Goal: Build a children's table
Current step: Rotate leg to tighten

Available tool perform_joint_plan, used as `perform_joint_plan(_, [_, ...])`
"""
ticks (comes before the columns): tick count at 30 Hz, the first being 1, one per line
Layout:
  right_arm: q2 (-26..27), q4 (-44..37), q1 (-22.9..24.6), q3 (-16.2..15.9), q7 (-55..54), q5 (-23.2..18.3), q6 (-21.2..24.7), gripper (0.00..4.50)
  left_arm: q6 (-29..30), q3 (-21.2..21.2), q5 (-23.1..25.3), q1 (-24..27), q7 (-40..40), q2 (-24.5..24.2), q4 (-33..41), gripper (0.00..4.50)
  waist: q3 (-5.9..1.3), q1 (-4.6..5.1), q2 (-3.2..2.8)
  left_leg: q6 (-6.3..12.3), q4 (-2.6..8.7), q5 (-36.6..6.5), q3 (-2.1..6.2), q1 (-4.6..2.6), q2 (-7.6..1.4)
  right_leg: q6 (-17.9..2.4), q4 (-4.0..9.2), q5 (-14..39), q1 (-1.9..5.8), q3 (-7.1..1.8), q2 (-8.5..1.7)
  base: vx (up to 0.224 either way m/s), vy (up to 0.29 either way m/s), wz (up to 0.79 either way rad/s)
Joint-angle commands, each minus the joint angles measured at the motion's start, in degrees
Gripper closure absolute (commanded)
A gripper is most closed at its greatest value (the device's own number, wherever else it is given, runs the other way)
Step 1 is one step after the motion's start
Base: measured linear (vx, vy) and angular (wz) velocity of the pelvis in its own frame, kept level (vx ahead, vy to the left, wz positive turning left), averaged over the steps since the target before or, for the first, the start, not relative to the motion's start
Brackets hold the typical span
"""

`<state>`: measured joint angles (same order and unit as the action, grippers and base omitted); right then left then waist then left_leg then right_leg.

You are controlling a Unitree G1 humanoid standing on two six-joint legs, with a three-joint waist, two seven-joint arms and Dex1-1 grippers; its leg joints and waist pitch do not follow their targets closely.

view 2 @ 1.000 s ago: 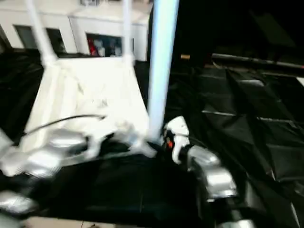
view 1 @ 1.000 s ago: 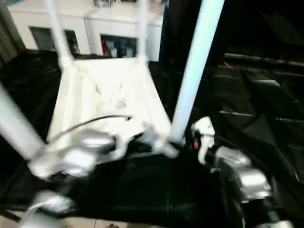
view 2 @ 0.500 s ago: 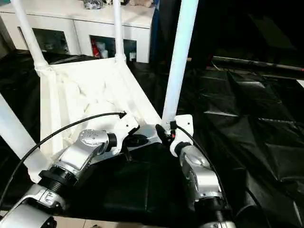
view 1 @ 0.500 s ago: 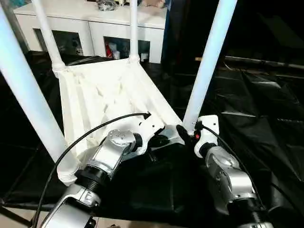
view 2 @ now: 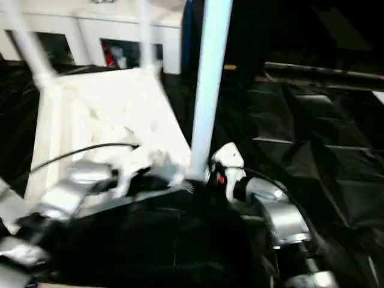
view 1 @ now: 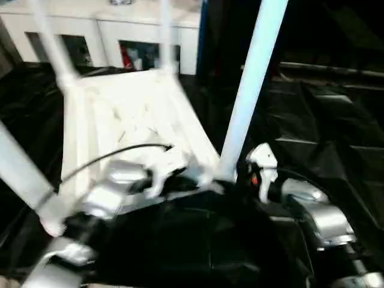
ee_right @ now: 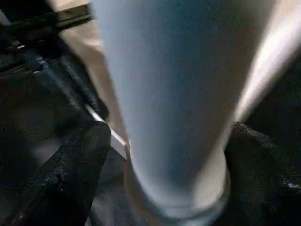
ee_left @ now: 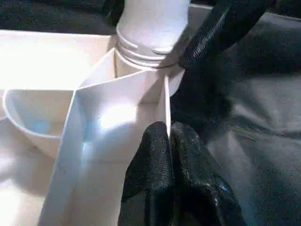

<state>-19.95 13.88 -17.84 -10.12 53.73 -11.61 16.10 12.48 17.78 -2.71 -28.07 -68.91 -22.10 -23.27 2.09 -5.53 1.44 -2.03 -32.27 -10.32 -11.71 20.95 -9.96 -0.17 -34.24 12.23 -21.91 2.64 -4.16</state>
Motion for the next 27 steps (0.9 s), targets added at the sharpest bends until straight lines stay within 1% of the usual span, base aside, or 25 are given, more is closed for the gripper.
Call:
perform_joint_plan(1, [-2.06, -0.74, -0.33, -0.95, 3.89, -0.88, -0.11, 0.57, 1.0, 2.6, -0.04, 1.91, -3.97, -1.03, 0.13, 4.5, -2.78, -0.07, 0.0, 4.67, 2.84, -7.24, 1.32, -1.48, -3.95, -15.46, 2.86, -1.41, 1.77, -2.62, -4.33, 0.0, 0.0, 0.0])
perform_joint_plan(2, [-2.16, -0.68, -0.37, -1.01, 4.05, -0.88, -0.14, 0.57, 1.1, 2.57, -0.09, 1.94, -4.04, -1.16, 0.23, 4.5, -2.69, -0.04, -0.06, 4.32, 2.94, -7.83, 1.36, -1.27, -3.97, -15.34, 2.87, -0.37, 1.86, -2.58, -4.33, 0.0, 0.0, 0.0])
perform_joint_plan(3, [-2.59, -0.45, -0.58, -1.37, 4.66, -0.84, -0.17, 0.57, 1.54, 2.49, -0.25, 2.11, -4.34, -1.69, 0.7, 4.5, -2.61, -0.03, -0.03, 3.05, 3.21, -9.37, 1.49, -1.3, -4.06, -14.55, 3.06, 2.67, 1.81, -2.51, -4.35, 0.0, 0.0, 0.0])
perform_joint_plan(4, [-2.79, -0.25, -0.7, -1.61, 4.93, -0.81, -0.07, 0.57, 1.53, 2.47, -0.26, 2.17, -4.31, -1.84, 0.83, 4.5, -2.56, 0.0, -0.06, 2.64, 3.28, -10.06, 1.53, -1.3, -4.06, -14.37, 3.11, 3.69, 1.79, -2.5, -4.37, 0.0, 0.0, 0.0])
perform_joint_plan(5, [-2.79, -0.25, -0.7, -1.61, 4.93, -0.81, -0.07, 0.57, 1.53, 2.47, -0.26, 2.17, -4.31, -1.84, 0.83, 4.5, -2.56, 0.0, -0.06, 2.64, 3.28, -10.06, 1.53, -1.3, -4.06, -14.37, 3.11, 3.69, 1.79, -2.5, -4.37, 0.0, 0.0, 0.0])
perform_joint_plan(6, [-3.22, 0.05, -0.89, -2.01, 5.65, -0.64, -0.01, 0.57, 1.38, 2.53, -0.54, 2.22, -4.52, -2.17, 0.94, 4.5, -2.46, 0.1, -0.02, 1.52, 3.4, -11.74, 1.61, -1.31, -4.0, -13.71, 3.38, 6.29, 1.73, -2.61, -4.52, 0.0, 0.0, 0.0])
perform_joint_plan(7, [-3.37, 0.38, -0.97, -2.29, 5.87, -0.11, -0.36, 0.57, 1.42, 2.52, -0.7, 2.32, -4.76, -2.38, 1.15, 4.5, -2.48, 0.1, 0.01, 1.02, 3.42, -12.44, 1.66, -1.28, -3.95, -13.36, 3.46, 7.4, 1.8, -2.68, -4.67, 0.0, 0.0, 0.0])
perform_joint_plan(9, [-3.38, 0.64, -1.01, -2.45, 6.09, 0.16, -0.53, 0.57, 1.47, 2.47, -0.73, 2.4, -4.8, -2.53, 1.32, 4.5, -2.48, 0.23, 0.1, 0.79, 3.43, -12.17, 1.71, -1.15, -3.88, -13.05, 3.48, 7.46, 1.85, -2.74, -4.71, 0.0, 0.0, 0.0])
perform_joint_plan(10, [-3.18, 0.94, -0.97, -2.43, 5.98, 0.31, -0.62, 0.83, 1.57, 2.3, -0.64, 2.56, -4.47, -2.68, 1.66, 4.5, -2.59, 0.3, 0.15, 0.91, 3.33, -11.46, 1.7, -1.12, -3.84, -13.03, 3.36, 6.59, 1.92, -2.75, -4.71, 0.0, 0.0, 0.0])
perform_joint_plan(11, [-2.85, 1.07, -1.01, -2.05, 5.91, -0.11, -0.43, 0.83, 1.63, 2.19, -0.67, 2.58, -4.51, -2.69, 1.76, 4.5, -2.64, 0.38, 0.23, 1.07, 3.29, -10.92, 1.72, -1.05, -3.83, -13.12, 3.26, 5.88, 2.0, -2.74, -4.71, 0.0, 0.0, 0.0])
perform_joint_plan(13, [-2.56, 1.19, -1.1, -1.67, 5.86, -0.5, -0.34, 0.97, 1.62, 2.02, -0.72, 2.57, -4.6, -2.68, 1.78, 4.5, -2.74, 0.4, 0.18, 1.75, 3.11, -9.35, 1.68, -0.99, -3.76, -13.5, 3.04, 3.74, 2.03, -2.7, -4.63, 0.0, 0.0, 0.0])
perform_joint_plan(14, [-2.55, 1.11, -1.05, -1.52, 5.91, -0.52, -0.58, 1.08, 1.68, 1.95, -0.85, 2.56, -4.65, -2.7, 1.84, 4.5, -2.8, 0.42, 0.18, 2.2, 2.98, -8.58, 1.6, -1.03, -3.71, -13.78, 2.92, 2.52, 2.01, -2.67, -4.53, 0.0, 0.0, 0.0])
perform_joint_plan(15, [-2.49, 0.97, -1.0, -1.33, 6.14, -0.93, -0.45, 1.29, 1.69, 1.94, -0.91, 2.54, -4.68, -2.71, 1.79, 4.5, -2.82, 0.39, 0.18, 2.59, 2.9, -7.98, 1.56, -0.98, -3.69, -14.05, 2.83, 1.54, 2.07, -2.66, -4.53, 0.0, 0.0, 0.0])
perform_joint_plan(17, [-2.52, 0.78, -0.87, -1.19, 6.48, -1.34, -0.4, 1.32, 1.82, 1.99, -1.03, 2.56, -4.83, -2.69, 1.73, 4.5, -2.8, 0.38, 0.14, 2.87, 2.91, -8.01, 1.57, -0.98, -3.72, -14.2, 2.83, 1.6, 2.06, -2.59, -4.5, 0.0, 0.0, 0.0])
perform_joint_plan(19, [-2.53, 0.82, -0.83, -1.14, 6.69, -1.44, -0.5, 1.49, 1.85, 2.06, -1.06, 2.51, -4.88, -2.66, 1.55, 4.5, -2.81, 0.38, 0.11, 2.78, 2.89, -8.38, 1.59, -0.99, -3.73, -14.24, 2.87, 2.11, 2.11, -2.6, -4.53, 0.0, 0.0, 0.0])
perform_joint_plan(20, [-2.53, 0.9, -0.77, -1.09, 6.8, -1.47, -0.69, 1.49, 1.94, 2.14, -1.09, 2.5, -4.87, -2.67, 1.52, 4.5, -2.81, 0.37, 0.06, 2.7, 2.9, -8.48, 1.59, -1.01, -3.74, -14.24, 2.88, 2.4, 2.1, -2.59, -4.53, 0.0, 0.0, 0.0])
perform_joint_plan(21, [-2.45, 0.88, -0.54, -1.0, 6.95, -1.62, -0.94, 1.7, 2.02, 2.25, -1.07, 2.47, -4.84, -2.64, 1.36, 4.5, -2.88, 0.36, -0.05, 2.65, 2.86, -8.28, 1.61, -1.05, -3.75, -14.32, 2.8, 2.04, 2.12, -2.58, -4.52, 0.0, 0.0, 0.0])
perform_joint_plan(25, [-2.19, 0.52, 0.23, -1.06, 6.98, -1.72, -1.26, 1.81, 1.91, 2.34, -0.91, 2.48, -4.44, -2.44, 1.1, 4.5, -2.9, 0.36, 0.04, 2.88, 2.78, -7.83, 1.56, -1.05, -3.72, -14.63, 2.7, 0.89, 2.13, -2.56, -4.46, 0.0, 0.0, 0.0])
perform_joint_plan(27, [-1.61, 0.36, 1.16, -1.16, 5.74, -1.34, -1.73, 1.83, 1.64, 1.84, -0.62, 2.57, -2.5, -1.75, 0.69, 4.5, -2.96, 0.35, 0.01, 3.0, 2.73, -7.5, 1.57, -1.03, -3.71, -14.71, 2.62, 0.38, 2.18, -2.54, -4.45, 0.0, 0.0, 0.0])
